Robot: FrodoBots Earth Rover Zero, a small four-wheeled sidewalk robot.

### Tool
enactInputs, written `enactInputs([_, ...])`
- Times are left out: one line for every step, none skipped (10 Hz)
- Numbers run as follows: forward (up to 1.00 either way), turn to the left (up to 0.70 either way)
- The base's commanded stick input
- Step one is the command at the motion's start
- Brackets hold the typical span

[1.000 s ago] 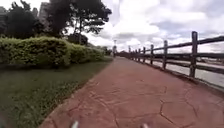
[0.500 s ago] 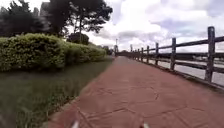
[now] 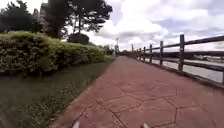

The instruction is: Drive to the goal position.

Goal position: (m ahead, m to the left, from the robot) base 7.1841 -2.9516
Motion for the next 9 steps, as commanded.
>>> enactInputs([1.0, -0.27])
enactInputs([1.0, -0.27])
enactInputs([1.0, -0.27])
enactInputs([1.0, -0.27])
enactInputs([1.0, -0.27])
enactInputs([1.0, -0.27])
enactInputs([1.0, -0.26])
enactInputs([1.0, 0.0])
enactInputs([1.0, 0.0])
